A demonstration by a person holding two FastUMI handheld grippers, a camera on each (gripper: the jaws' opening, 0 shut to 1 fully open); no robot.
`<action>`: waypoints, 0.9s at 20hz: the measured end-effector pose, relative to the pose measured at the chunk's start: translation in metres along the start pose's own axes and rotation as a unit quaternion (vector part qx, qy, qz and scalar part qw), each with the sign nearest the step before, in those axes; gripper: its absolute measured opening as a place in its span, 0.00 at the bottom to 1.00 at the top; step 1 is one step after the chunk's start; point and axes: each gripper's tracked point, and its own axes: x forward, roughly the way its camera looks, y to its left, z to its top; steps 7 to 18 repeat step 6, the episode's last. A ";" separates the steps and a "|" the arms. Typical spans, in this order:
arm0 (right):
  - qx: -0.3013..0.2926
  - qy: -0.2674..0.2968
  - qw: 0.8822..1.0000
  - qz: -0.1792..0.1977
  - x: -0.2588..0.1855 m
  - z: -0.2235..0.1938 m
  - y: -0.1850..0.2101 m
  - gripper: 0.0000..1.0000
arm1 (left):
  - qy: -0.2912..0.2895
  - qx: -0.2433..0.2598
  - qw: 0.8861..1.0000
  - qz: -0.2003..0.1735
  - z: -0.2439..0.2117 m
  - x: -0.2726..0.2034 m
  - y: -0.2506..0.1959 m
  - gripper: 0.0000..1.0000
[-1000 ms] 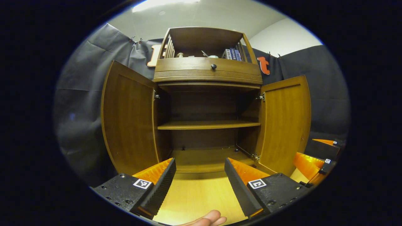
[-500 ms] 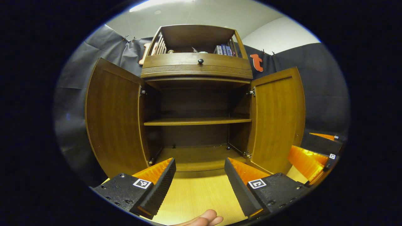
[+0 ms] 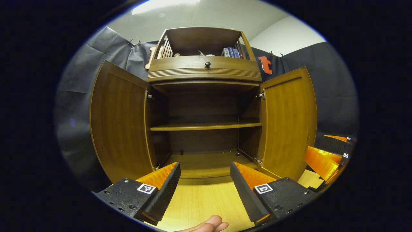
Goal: Open the right door of the double-door shoe cabinet with the right hand, and open the left door with the left hand.
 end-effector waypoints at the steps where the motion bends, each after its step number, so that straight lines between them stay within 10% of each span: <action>1: 0.002 -0.002 1.000 -0.001 -0.001 0.001 -0.002 1.00 | -0.001 0.003 1.000 0.000 0.000 -0.001 -0.001 0.95; 18: 0.007 -0.005 1.000 -0.004 -0.003 0.002 -0.008 0.99 | 0.001 0.008 1.000 0.002 -0.001 -0.001 0.000 0.93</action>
